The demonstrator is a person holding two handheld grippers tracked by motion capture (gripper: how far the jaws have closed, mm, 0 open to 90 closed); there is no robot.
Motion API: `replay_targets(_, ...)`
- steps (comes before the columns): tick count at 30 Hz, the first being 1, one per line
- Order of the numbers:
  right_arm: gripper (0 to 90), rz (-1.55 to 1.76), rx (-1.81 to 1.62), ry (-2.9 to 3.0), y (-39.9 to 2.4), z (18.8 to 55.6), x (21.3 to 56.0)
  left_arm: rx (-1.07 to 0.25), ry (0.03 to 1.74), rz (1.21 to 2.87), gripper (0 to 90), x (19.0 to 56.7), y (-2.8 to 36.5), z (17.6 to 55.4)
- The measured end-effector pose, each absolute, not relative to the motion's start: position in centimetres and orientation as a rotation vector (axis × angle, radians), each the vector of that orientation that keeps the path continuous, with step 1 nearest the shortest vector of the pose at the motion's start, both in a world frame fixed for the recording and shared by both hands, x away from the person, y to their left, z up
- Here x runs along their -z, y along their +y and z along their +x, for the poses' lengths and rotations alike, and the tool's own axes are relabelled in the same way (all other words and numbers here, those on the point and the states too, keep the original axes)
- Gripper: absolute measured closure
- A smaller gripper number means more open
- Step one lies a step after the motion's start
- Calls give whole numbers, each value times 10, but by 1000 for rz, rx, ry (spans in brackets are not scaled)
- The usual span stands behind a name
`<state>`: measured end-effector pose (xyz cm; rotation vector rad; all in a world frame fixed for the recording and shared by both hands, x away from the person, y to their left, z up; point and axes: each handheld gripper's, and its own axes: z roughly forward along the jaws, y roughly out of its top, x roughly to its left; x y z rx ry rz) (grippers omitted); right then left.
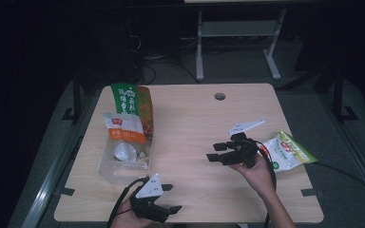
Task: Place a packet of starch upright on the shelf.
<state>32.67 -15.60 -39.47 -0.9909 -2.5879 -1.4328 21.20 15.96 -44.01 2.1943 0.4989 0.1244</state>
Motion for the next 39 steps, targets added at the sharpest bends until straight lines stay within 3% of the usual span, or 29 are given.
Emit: replay_targets(39,252,-1276,1407,-2549,-234,276,401,-122,500,2191,273,440,159,214)
